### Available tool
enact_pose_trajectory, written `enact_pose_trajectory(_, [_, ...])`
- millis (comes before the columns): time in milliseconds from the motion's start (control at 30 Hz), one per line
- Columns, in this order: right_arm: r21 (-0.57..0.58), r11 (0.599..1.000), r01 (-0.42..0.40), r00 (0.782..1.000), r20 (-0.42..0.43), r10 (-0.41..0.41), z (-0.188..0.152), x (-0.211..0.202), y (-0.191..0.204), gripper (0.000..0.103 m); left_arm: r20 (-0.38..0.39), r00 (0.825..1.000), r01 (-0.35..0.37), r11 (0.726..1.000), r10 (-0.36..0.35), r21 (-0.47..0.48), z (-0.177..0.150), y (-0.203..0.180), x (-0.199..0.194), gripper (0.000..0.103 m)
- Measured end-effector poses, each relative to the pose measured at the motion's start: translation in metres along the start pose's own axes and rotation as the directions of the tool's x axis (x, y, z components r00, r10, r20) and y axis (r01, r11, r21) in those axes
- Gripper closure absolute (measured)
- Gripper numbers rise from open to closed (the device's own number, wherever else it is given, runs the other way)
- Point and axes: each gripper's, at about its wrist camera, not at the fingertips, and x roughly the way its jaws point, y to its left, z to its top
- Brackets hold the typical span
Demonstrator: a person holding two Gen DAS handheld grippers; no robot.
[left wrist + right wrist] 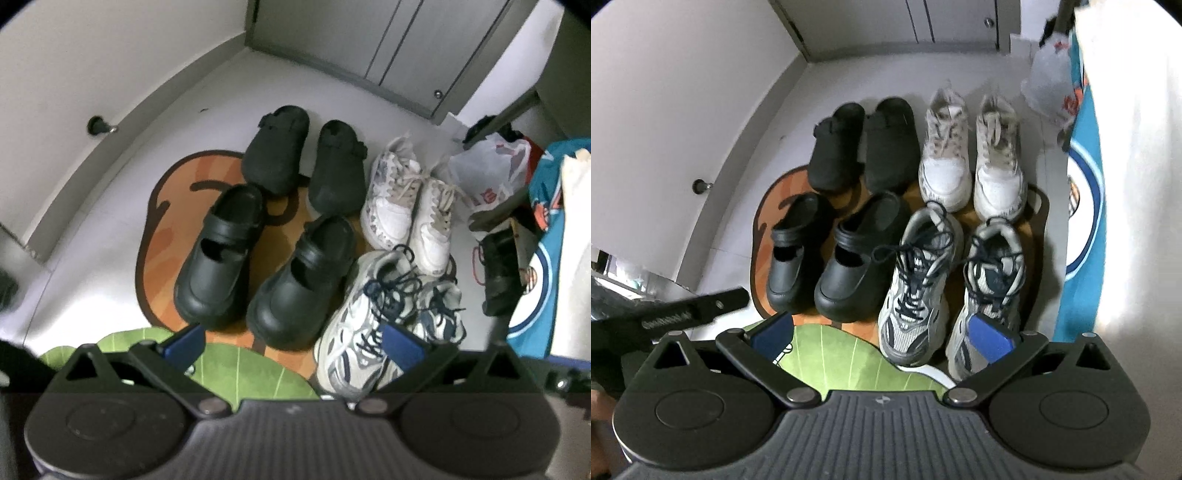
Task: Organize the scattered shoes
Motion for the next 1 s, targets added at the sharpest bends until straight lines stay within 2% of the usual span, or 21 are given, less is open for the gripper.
enact_pose_trajectory(67, [-0.011, 1.0, 0.016, 1.0, 0.0, -0.016, 0.001, 0.01, -0.003, 0.0, -0.001, 0.999, 0.035, 0.999, -0.035, -0.005, 0.006, 0.006, 0.004, 0.0])
enact_pose_trajectory(233, [-0.093, 0.992, 0.087, 0.993, 0.087, -0.079, 0.004, 0.026, -0.004, 0.0, 0.051, 0.998, 0.028, 0.997, -0.031, 0.068, 0.011, 0.005, 0.012, 0.0])
enact_pose_trajectory(300, [-0.115, 0.987, 0.11, 0.987, 0.128, -0.095, 0.004, 0.04, -0.006, 0.0, 0.038, 0.999, 0.024, 0.993, -0.028, 0.119, 0.015, 0.001, 0.025, 0.001])
enact_pose_trajectory(333, [-0.124, 0.985, 0.123, 0.985, 0.138, -0.106, 0.005, 0.048, -0.009, 0.0, 0.026, 0.999, 0.019, 0.992, -0.022, 0.123, 0.018, 0.001, 0.032, 0.001])
enact_pose_trajectory(467, [-0.159, 0.967, 0.201, 0.973, 0.145, -0.179, 0.007, 0.076, -0.019, 0.0, 0.055, 0.994, 0.086, 0.993, -0.09, 0.084, 0.036, 0.005, 0.037, 0.001])
enact_pose_trajectory(600, [-0.034, 0.987, 0.154, 0.983, 0.108, -0.15, 0.016, 0.092, -0.045, 0.002, 0.099, 0.984, 0.139, 0.986, -0.148, 0.086, 0.059, 0.007, 0.043, 0.001])
enact_pose_trajectory(667, [0.033, 0.99, 0.14, 0.986, 0.089, -0.143, 0.023, 0.1, -0.056, 0.012, 0.106, 0.977, 0.176, 0.981, -0.184, 0.084, 0.07, 0.01, 0.05, 0.001])
enact_pose_trajectory(767, [0.106, 0.983, 0.153, 0.983, 0.084, -0.162, 0.035, 0.113, -0.063, 0.018, 0.114, 0.964, 0.231, 0.968, -0.241, 0.098, 0.086, 0.013, 0.064, 0.001])
enact_pose_trajectory(833, [0.142, 0.976, 0.167, 0.98, 0.088, -0.18, 0.045, 0.124, -0.066, 0.018, 0.106, 0.958, 0.258, 0.962, -0.266, 0.088, 0.097, 0.015, 0.076, 0.001])
enact_pose_trajectory(933, [0.185, 0.966, 0.18, 0.977, 0.08, -0.197, 0.055, 0.14, -0.069, 0.018, 0.112, 0.959, 0.248, 0.962, -0.26, 0.112, 0.106, 0.006, 0.086, 0.004])
enact_pose_trajectory(1000, [0.226, 0.957, 0.184, 0.98, 0.037, -0.197, 0.069, 0.162, -0.075, 0.018, 0.128, 0.956, 0.243, 0.958, -0.263, 0.15, 0.115, -0.006, 0.092, 0.004])
